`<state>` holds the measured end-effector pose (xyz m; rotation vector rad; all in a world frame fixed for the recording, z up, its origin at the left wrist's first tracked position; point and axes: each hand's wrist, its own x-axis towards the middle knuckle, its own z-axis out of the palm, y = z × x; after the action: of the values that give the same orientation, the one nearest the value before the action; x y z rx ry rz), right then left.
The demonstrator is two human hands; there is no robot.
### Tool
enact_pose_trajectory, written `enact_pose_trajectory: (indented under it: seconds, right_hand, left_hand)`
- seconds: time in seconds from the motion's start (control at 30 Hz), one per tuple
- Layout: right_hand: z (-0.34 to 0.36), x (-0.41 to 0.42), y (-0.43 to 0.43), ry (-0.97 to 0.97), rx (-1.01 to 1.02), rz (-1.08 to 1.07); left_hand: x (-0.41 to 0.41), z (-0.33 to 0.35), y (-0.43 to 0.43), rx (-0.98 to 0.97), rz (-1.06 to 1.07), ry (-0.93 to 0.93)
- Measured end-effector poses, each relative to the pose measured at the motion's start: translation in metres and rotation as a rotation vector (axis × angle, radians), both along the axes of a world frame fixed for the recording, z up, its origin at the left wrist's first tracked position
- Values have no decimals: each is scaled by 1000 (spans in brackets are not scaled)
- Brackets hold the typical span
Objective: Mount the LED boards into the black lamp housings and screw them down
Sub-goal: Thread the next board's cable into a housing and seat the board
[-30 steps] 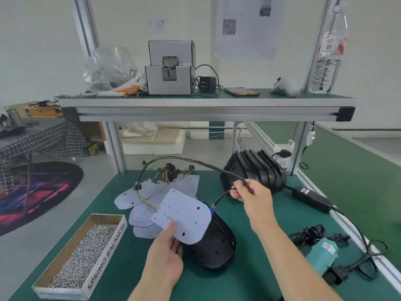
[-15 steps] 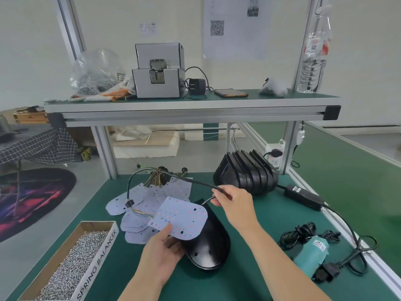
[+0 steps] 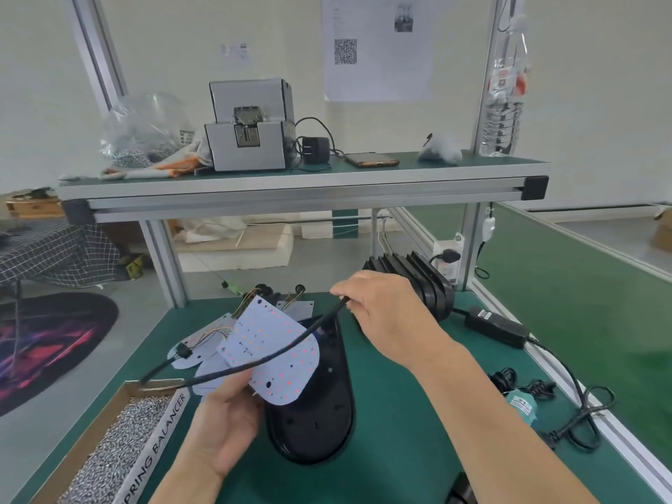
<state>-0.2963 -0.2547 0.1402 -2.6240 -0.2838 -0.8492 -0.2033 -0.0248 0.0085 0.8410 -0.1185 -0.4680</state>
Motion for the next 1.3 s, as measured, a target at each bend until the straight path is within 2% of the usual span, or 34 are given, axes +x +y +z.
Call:
enact_pose_trajectory:
  seconds: [0.1, 0.27, 0.47, 0.53, 0.6, 0.67, 0.73, 0.83, 0.97, 1.17, 1.23, 1.3]
  right_hand:
    - [0, -3, -2, -55, 8, -44]
    - [-8, 3, 2, -55, 8, -119]
    - [-12, -3, 9, -264, 29, -81]
    - [-11, -2, 9, -342, 110, -67]
    - [-10, 0, 9, -361, 304, -63]
    - [-10, 0, 10, -352, 441, -61]
    - [-11, 0, 11, -328, 467, -53]
    - [-17, -1, 10, -274, 405, -50]
    - [-23, 1, 8, -218, 302, 7]
    - [-29, 5, 10, -147, 522, -19]
    - [-29, 4, 8, -92, 487, -19]
    - [-27, 4, 6, -66, 363, -28]
  left_hand:
    - [-1, 3, 2, -23, -16, 15]
    - [-8, 11, -3, -20, -28, -66]
    - [-10, 24, -6, 32, -86, -101]
    - [-10, 23, -4, 13, -83, -73]
    - [-10, 21, -3, -25, -80, -15]
    - [-12, 19, -3, -41, -100, 49]
    - [-14, 19, -3, -59, -139, 119]
    - [-16, 21, -6, -79, -161, 198]
    - [-19, 23, -9, -49, -175, 194]
    - [-23, 25, -10, -30, -184, 233]
    - [-23, 27, -10, 1, -163, 233]
    - [-22, 28, -10, 24, -142, 225]
